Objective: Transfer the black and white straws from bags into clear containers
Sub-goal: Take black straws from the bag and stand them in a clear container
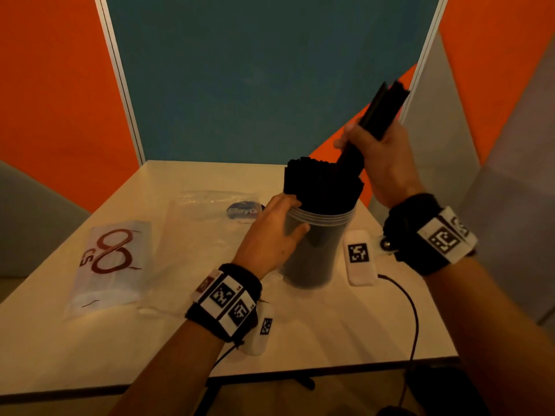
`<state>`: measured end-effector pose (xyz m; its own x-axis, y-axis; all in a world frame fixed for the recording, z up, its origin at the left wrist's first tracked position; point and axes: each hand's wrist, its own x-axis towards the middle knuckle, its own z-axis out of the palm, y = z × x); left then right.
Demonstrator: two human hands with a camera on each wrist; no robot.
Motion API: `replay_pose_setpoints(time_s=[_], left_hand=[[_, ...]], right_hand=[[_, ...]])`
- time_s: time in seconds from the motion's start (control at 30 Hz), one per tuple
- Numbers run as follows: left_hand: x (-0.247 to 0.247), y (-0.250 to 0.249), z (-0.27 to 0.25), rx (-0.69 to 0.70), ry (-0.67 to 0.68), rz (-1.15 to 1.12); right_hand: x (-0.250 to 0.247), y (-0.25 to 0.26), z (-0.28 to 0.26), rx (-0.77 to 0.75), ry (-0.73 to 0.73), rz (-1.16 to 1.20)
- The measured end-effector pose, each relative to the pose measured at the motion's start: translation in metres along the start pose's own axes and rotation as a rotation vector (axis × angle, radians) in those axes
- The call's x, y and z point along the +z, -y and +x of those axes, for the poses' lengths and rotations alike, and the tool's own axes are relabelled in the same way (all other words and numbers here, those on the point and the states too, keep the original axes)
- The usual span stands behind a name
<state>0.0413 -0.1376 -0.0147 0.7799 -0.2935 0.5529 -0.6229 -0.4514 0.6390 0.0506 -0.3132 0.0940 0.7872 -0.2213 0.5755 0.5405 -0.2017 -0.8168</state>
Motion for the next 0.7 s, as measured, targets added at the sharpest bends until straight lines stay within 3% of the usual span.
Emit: replay_pose_setpoints(time_s=[0.17,0.33,0.4,0.53,0.6,0.7], left_hand=[[0.001,0.003,0.0,0.038,-0.018,-0.013],[0.003,0.006,0.0,0.055,-0.016,-0.034],[0.004,0.008,0.001,0.06,-0.026,-0.031],[0.005,0.007,0.0,0.054,-0.031,-0.04],[0.006,0.008,-0.001,0.058,-0.033,-0.037],[0.007,0.009,-0.001,0.066,-0.031,-0.045]], right_hand=[[0.007,-0.017,-0.013,0.037,0.03,-0.223],[0.008,-0.012,-0.01,-0.179,-0.046,-0.21],[0.011,-0.015,-0.008,-0.213,0.035,-0.355],[0.018,-0.042,-0.016,-0.26,0.335,-0.947],[0.017,-0.048,-0.019,-0.291,0.261,-0.887],[0.014,-0.039,-0.023,-0.263,0.12,-0.515]])
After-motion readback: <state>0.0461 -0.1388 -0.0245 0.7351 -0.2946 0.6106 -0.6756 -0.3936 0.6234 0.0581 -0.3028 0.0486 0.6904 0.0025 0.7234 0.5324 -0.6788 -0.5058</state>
